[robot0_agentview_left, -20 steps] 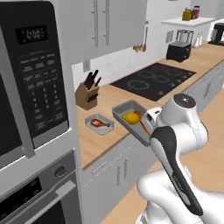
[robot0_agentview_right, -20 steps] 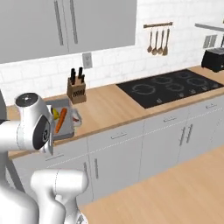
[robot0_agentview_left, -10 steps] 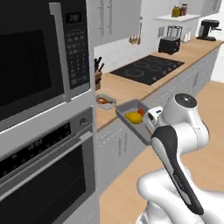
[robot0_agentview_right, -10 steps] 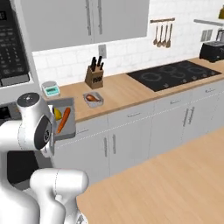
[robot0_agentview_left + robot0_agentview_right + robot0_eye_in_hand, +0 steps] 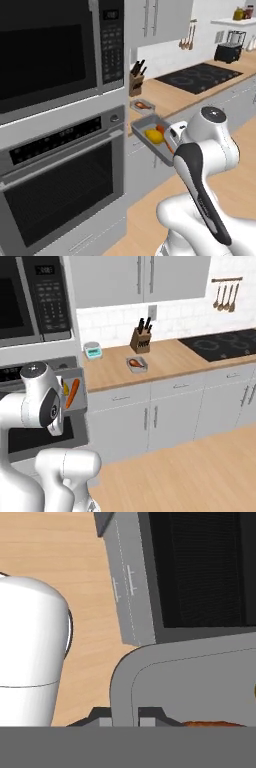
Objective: Take the meat container that has the chicken drumstick and place it on the second highest rack of the freezer. Then take the vegetable container that has the lemon and carrot and place it on the highest rack of the freezer.
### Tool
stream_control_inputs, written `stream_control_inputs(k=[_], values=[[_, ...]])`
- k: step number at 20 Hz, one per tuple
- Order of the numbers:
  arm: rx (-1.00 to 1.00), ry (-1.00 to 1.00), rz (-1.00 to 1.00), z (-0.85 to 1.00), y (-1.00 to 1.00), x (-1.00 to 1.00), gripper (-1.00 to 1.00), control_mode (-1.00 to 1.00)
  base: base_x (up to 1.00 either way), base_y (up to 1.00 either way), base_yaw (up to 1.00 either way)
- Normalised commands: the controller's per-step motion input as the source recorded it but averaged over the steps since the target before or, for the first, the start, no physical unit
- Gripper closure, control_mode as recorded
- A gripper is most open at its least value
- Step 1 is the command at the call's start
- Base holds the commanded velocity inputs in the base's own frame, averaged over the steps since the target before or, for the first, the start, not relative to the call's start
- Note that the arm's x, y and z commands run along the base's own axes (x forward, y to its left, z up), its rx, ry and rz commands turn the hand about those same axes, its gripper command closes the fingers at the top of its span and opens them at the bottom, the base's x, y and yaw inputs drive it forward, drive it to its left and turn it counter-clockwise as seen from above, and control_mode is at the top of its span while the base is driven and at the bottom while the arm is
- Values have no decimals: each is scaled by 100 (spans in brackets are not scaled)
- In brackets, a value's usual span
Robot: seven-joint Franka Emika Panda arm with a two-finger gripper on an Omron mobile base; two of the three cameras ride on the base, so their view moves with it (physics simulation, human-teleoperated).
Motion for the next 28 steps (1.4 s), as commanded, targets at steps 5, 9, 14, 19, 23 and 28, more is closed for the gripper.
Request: stream_control_inputs(k=[5,9,14,19,23,28], values=[[0,0,0,0,0,0,100,100,-43,41,32],[0,0,0,0,0,0,100,100,-60,74,19],[0,0,0,0,0,0,100,100,-95,76,13],[0,0,0,0,0,0,100,100,-41,93,6],[0,0,0,0,0,0,100,100,-36,74,0],[0,0,0,0,0,0,100,100,-70,58,0]])
